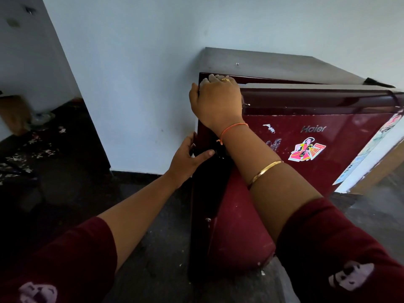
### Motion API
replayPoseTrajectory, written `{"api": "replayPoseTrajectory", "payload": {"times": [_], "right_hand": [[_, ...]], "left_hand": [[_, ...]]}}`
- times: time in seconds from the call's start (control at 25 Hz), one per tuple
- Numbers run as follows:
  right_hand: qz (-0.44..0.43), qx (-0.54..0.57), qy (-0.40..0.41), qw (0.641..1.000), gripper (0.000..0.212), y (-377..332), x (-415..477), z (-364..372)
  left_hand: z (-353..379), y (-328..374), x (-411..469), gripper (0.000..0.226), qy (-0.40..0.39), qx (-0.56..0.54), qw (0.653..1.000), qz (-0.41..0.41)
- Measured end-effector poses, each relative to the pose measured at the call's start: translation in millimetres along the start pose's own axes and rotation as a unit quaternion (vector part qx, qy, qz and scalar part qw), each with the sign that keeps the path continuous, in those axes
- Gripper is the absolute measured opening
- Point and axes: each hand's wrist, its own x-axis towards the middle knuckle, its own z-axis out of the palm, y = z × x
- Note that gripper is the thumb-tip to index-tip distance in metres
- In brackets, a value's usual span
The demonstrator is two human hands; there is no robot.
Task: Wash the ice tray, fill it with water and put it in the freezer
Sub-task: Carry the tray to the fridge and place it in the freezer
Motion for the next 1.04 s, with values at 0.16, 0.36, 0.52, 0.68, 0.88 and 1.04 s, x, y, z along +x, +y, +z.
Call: {"api": "replayPoseTrajectory", "payload": {"times": [0.16, 0.36, 0.52, 0.68, 0.88, 1.04], "right_hand": [[0.003, 0.002, -0.117, 0.993, 0.055, 4.6, 28.2, 12.3], [0.026, 0.017, -0.184, 0.982, 0.084, 49.5, 62.8, 21.3], [0.017, 0.001, -0.164, 0.986, 0.090, 61.3, 76.5, 45.3], [0.016, 0.013, -0.092, 0.996, 0.068, 61.3, 79.5, 51.8], [-0.006, 0.028, -0.070, 0.997, 0.064, 61.8, 78.7, 53.7], [-0.015, 0.034, -0.065, 0.997, 0.064, 61.7, 76.9, 52.1]], "left_hand": [[-0.4, -8.0, 26.5, 0.048, 0.008, -0.014, 1.000, -0.001], [-8.0, -22.1, 63.4, 0.058, -0.013, 0.007, 1.000, -0.008], [-9.2, -34.1, 89.7, 0.064, -0.004, 0.038, 0.999, -0.029], [-9.0, -42.8, 105.1, 0.063, 0.003, 0.042, 0.998, -0.035], [-4.4, -48.2, 112.9, 0.064, 0.009, 0.061, 0.998, -0.034], [-3.5, -52.7, 113.5, 0.052, 0.020, 0.064, 0.997, -0.047]]}}
